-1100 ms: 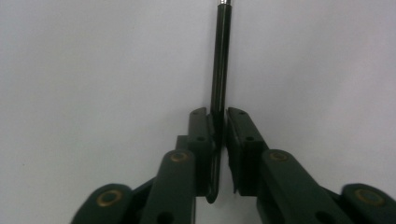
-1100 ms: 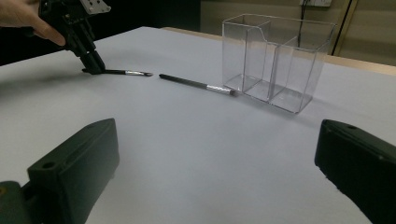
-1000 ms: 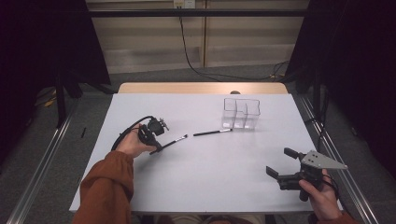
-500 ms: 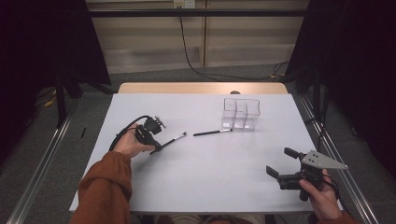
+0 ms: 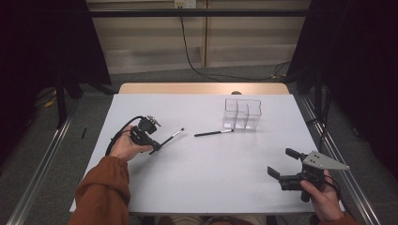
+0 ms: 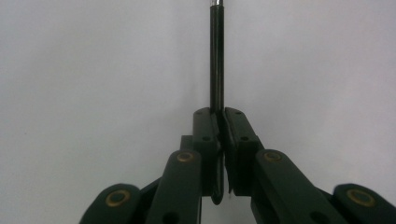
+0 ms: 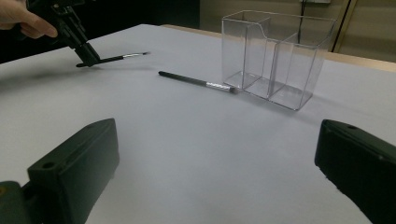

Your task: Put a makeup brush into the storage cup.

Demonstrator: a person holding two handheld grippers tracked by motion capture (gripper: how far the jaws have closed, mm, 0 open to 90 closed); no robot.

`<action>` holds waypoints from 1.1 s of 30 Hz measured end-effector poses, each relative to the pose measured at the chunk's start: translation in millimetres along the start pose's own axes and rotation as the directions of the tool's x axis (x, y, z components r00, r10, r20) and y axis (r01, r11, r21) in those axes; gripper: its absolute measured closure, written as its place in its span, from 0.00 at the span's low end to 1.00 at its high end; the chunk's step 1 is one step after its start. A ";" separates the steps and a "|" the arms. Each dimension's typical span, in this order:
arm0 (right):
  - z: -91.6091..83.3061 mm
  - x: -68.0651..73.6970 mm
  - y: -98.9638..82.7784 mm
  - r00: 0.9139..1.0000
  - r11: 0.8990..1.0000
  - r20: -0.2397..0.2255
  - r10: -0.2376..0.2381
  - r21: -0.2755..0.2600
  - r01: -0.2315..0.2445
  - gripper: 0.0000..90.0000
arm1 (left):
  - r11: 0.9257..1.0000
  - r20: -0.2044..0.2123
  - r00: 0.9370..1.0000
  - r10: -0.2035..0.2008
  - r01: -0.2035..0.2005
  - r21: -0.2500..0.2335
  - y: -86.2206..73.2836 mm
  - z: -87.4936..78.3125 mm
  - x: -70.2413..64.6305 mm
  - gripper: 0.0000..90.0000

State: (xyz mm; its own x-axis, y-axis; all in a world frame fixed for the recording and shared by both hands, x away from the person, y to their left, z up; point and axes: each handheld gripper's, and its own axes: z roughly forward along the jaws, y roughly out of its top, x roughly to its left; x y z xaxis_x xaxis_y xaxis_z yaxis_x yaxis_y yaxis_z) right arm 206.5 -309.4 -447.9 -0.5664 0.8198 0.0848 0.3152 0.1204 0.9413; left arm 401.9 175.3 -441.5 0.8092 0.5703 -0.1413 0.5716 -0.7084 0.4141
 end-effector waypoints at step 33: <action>0.1 -0.1 0.1 1.000 1.000 -0.009 -0.001 -0.004 0.001 0.00 | 0.942 0.033 0.999 -0.044 0.052 -0.330 -13.9 -17.7 -23.4 0.94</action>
State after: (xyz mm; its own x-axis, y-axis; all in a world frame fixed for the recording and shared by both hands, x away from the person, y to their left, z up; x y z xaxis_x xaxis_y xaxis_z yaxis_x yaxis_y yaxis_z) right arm 206.7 -309.4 -447.8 -0.5733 0.8147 0.0870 0.3120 0.1189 0.9426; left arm 372.6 179.2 -428.0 0.7875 0.5868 -0.1886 0.5358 -0.5005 0.6800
